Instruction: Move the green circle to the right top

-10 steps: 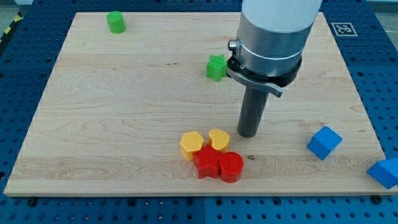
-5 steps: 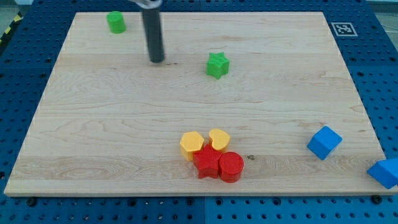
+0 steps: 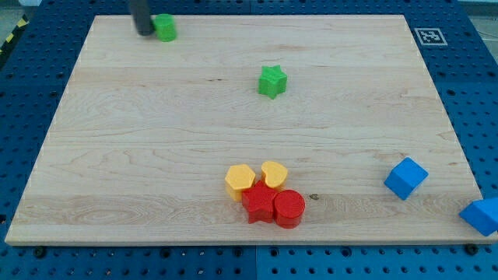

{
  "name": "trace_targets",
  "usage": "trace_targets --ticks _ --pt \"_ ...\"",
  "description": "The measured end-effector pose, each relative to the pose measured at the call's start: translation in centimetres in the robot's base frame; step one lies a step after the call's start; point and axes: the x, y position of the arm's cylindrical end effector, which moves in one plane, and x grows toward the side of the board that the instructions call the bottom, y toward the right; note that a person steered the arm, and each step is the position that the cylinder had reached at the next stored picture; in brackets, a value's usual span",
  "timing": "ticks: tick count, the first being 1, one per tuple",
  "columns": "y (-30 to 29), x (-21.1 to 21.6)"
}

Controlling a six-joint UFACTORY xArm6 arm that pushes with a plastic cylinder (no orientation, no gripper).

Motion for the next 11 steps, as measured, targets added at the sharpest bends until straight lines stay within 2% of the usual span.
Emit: trace_targets --ticks 1,2,3,4,5,7,8,9,10,11 --pt "6.8 0.0" --pt "7.9 0.0" --pt "4.4 -0.7" --pt "4.2 -2.1" --pt "7.9 -2.4" --pt "19.1 -2.4" --pt "17.5 -2.7" --pt "13.1 -2.7" --pt "12.9 -1.4" --pt "16.5 0.5"
